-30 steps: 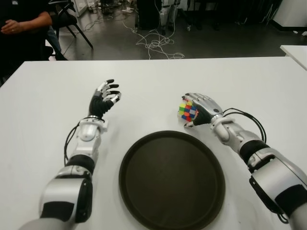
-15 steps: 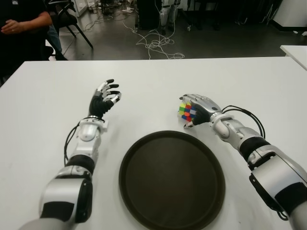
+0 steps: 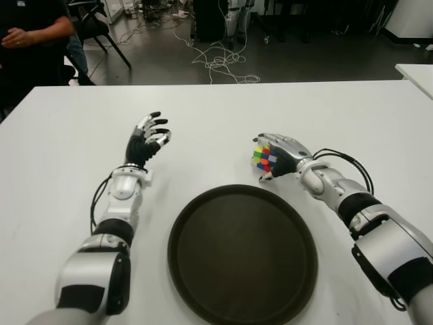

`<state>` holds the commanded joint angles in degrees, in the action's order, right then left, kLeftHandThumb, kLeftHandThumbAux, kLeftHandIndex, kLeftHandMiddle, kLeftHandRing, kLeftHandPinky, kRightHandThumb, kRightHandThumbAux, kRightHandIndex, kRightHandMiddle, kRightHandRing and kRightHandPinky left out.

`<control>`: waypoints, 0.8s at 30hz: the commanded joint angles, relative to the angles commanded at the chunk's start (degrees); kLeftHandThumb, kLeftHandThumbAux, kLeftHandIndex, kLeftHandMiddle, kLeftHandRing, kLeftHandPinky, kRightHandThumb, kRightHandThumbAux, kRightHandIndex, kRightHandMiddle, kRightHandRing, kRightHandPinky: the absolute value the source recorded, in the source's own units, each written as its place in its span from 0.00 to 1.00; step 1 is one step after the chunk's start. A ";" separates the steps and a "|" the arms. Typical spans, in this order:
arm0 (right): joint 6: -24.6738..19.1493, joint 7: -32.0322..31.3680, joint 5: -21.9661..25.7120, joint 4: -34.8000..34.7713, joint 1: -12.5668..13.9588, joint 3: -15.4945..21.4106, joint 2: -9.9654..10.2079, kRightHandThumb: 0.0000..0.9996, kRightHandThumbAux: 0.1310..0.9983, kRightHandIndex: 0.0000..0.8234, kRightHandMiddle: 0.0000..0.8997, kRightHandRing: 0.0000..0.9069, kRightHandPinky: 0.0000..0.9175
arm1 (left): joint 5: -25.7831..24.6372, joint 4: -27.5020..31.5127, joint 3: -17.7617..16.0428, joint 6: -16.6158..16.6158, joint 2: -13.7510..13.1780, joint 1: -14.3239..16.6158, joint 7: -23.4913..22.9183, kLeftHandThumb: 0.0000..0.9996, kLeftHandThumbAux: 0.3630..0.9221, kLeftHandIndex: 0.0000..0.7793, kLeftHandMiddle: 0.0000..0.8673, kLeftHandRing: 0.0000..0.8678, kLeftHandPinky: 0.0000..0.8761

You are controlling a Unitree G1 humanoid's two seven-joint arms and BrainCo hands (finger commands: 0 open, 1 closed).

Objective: Pick up the Rubik's Cube and put it in the plate

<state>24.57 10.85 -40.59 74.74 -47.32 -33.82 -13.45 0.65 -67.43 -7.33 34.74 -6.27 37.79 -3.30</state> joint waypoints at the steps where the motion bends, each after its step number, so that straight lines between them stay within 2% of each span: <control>1: -0.19 -0.31 0.01 0.03 0.02 -0.03 0.03 0.00 0.74 0.01 0.01 0.00 0.01 | 0.02 0.02 0.01 -0.03 0.02 0.01 0.08 0.06 0.71 0.23 0.29 0.33 0.40; 9: -2.30 -2.91 -0.64 0.20 -0.27 -0.94 0.26 0.00 0.73 0.05 0.05 0.03 0.02 | 0.48 -0.18 0.30 -0.07 -0.05 0.08 0.54 0.05 0.71 0.23 0.29 0.32 0.39; 24: -3.75 -2.97 -0.89 0.12 -0.08 -1.54 0.37 0.00 0.76 0.10 0.07 0.05 0.04 | 0.36 -0.01 0.44 -0.41 0.07 0.12 0.38 0.07 0.75 0.23 0.29 0.32 0.39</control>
<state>20.82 7.89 -41.48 74.86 -47.40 -35.36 -13.07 1.01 -67.45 -6.89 34.33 -6.20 37.91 -2.91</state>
